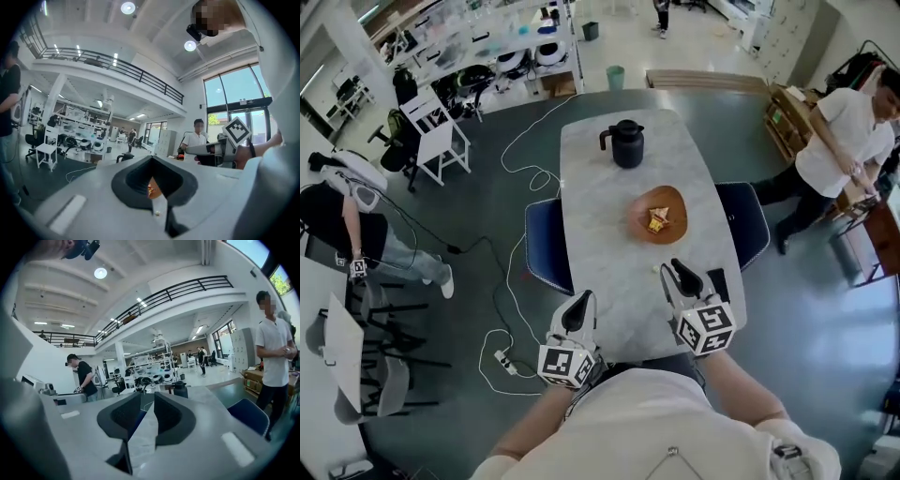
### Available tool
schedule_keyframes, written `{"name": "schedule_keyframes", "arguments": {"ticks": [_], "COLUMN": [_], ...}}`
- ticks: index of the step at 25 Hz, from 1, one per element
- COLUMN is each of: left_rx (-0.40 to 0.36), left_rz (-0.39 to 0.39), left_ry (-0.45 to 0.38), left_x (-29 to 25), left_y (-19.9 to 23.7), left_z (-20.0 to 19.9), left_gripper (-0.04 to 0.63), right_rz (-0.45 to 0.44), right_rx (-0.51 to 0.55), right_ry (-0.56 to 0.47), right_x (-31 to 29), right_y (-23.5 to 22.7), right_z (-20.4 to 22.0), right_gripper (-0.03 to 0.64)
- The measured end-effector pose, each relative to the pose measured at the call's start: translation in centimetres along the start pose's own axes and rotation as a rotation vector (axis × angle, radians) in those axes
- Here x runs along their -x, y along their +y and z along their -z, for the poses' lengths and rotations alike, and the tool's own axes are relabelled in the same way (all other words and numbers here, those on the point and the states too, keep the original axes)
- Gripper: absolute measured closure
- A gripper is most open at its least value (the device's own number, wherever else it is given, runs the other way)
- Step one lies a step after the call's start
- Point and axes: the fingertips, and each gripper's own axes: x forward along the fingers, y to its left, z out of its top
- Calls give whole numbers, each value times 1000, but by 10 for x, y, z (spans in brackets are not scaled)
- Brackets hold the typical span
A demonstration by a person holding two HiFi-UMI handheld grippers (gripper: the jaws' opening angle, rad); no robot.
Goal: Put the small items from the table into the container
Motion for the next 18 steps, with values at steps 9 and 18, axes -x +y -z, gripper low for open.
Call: {"name": "schedule_keyframes", "arguments": {"ticks": [9,18], "left_rx": [-21,-20], "left_rz": [126,129], "left_ry": [-34,-48], "left_x": [8,20], "left_y": [-37,-36], "left_z": [-6,-6], "left_gripper": [592,592], "right_rz": [67,73], "right_rx": [7,19], "right_ry": [-22,-21], "right_x": [49,61], "right_y": [34,46], "right_z": [17,24], "right_gripper": [525,531]}}
